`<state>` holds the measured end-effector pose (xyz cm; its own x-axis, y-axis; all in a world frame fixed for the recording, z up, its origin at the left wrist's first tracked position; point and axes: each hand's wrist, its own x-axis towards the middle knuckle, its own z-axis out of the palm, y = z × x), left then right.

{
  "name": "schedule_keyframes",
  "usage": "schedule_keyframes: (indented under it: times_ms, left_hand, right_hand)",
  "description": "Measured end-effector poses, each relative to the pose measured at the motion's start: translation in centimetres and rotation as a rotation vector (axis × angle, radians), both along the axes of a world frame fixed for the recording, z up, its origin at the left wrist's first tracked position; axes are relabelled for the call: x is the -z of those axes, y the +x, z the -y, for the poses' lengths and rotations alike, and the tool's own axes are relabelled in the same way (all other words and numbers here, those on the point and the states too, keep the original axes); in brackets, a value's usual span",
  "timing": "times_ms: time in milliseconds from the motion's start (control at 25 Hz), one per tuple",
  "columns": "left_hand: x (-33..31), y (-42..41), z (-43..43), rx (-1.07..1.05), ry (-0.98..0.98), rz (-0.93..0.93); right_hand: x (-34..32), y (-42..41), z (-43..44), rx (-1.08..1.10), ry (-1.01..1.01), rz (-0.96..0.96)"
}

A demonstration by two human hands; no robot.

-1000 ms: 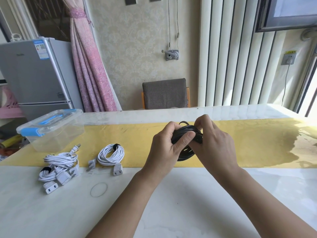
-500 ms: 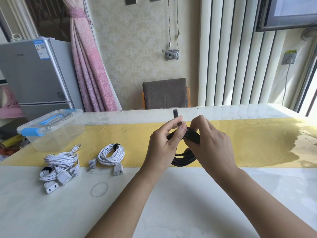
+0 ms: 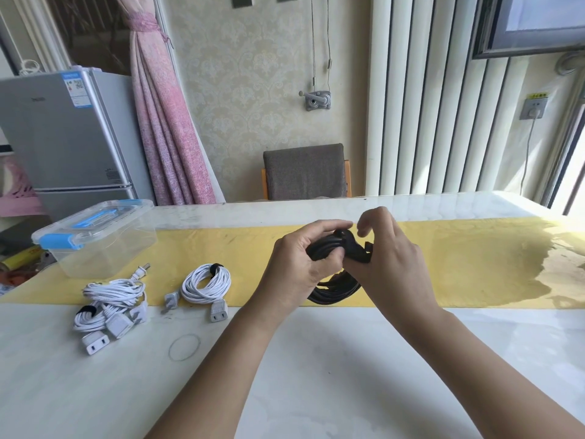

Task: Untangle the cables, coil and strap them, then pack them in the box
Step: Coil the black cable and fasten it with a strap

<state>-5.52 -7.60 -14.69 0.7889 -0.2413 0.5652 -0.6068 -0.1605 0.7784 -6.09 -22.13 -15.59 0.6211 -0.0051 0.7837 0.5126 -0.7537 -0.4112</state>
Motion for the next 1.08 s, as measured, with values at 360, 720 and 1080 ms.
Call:
schedule_keyframes:
  times_ms: [360,720,1080]
  left_hand:
    - [0.5,1.3,-1.6,-0.125,0.168,-0.044]
    - [0.2,1.3,-2.0,-0.218,0.327,0.026]
    - [0.2,0.8,-1.9,-0.156,0.392,-0.012]
  right_hand:
    - [-0.8,0.1,0.9,-0.024,-0.263,0.014]
    - [-1.5,0.6,2.1,-0.004,-0.399,0.146]
    - [-2.0,0.8,2.8,-0.105,-0.405,0.148]
